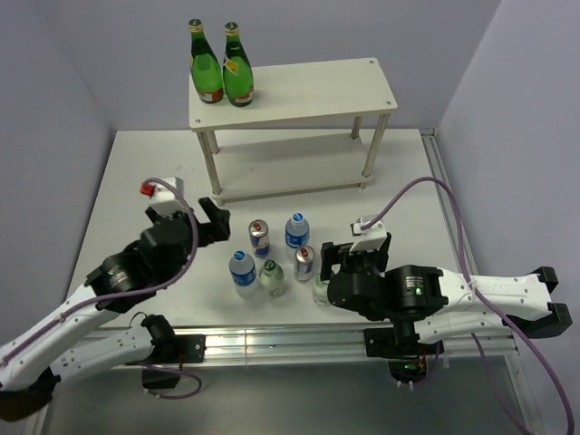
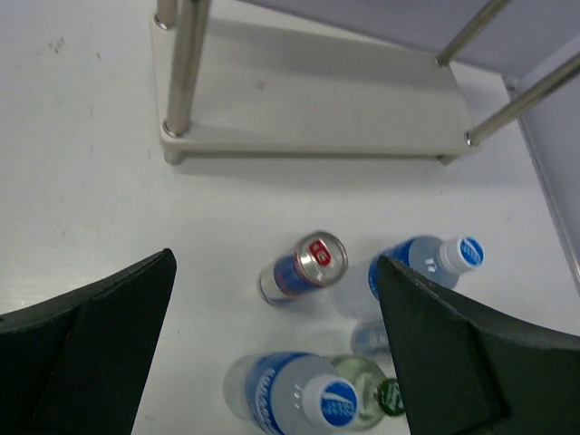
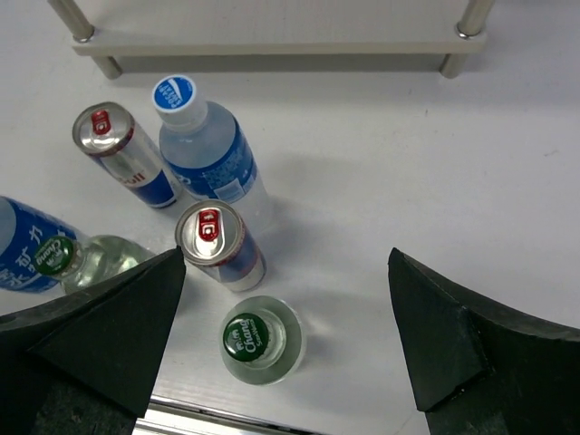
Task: Place and organize the beverage onto the shelf
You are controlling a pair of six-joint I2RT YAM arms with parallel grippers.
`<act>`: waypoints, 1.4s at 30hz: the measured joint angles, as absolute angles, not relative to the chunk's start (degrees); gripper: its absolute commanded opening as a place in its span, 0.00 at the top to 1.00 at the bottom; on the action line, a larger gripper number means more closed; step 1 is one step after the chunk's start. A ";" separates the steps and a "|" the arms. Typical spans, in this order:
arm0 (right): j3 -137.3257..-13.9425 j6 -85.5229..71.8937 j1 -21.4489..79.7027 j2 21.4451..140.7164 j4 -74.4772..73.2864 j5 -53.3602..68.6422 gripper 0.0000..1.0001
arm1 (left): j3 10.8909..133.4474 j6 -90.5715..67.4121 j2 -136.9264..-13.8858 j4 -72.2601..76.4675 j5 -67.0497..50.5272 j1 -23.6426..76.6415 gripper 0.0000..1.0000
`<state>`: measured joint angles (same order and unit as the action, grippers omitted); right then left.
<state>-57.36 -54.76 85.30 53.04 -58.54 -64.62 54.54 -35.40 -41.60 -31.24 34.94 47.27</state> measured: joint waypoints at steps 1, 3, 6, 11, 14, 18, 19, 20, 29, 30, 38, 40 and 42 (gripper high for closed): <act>-55.59 -52.27 85.27 51.57 -55.70 -64.12 0.00 | 54.61 -37.19 -42.68 -32.16 39.07 51.64 0.01; -51.96 -46.89 84.23 48.47 -48.53 -61.43 0.00 | 55.13 -41.25 -45.76 -35.20 45.91 61.32 0.01; -49.65 -40.25 79.68 46.83 -38.76 -55.81 0.00 | 56.62 -45.45 -50.50 -39.20 51.94 70.65 0.00; -49.76 -32.97 69.69 51.70 -26.65 -46.48 0.00 | 57.98 -46.11 -49.32 -40.93 56.12 71.94 0.01; -51.48 -30.79 67.70 58.00 -22.74 -42.92 0.00 | 60.25 -46.17 -48.10 -42.02 57.63 71.94 0.01; -51.99 -29.67 66.67 65.36 -19.40 -38.41 0.00 | 62.02 -46.28 -47.77 -44.03 58.83 71.96 0.01; -51.99 -29.54 66.32 66.43 -18.92 -37.67 0.00 | 62.08 -46.33 -47.57 -44.58 59.02 71.96 0.01; -51.99 -29.52 66.02 67.29 -18.39 -37.06 0.00 | 62.08 -46.37 -47.37 -45.41 59.07 71.96 0.01; -51.99 -29.52 63.37 69.87 -15.27 -36.01 0.00 | 60.12 -46.44 -41.25 -47.27 59.48 71.99 0.01; -51.99 -29.52 63.05 70.39 -15.09 -36.07 0.00 | 60.07 -46.46 -40.95 -47.66 59.66 71.99 0.01; -51.96 -29.54 61.78 75.05 -13.28 -36.82 0.00 | 57.69 -46.87 -39.72 -49.23 59.90 71.99 0.01; -51.96 -29.54 61.49 76.38 -12.71 -36.99 0.00 | 57.39 -46.87 -39.09 -49.43 59.90 71.99 0.01; -51.94 -29.54 61.34 77.52 -12.45 -37.19 0.00 | 57.39 -47.22 -38.59 -49.74 59.94 71.99 0.01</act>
<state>-51.94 -29.54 61.34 77.52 -12.45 -37.19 57.39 -47.22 -38.59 -49.74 59.94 71.99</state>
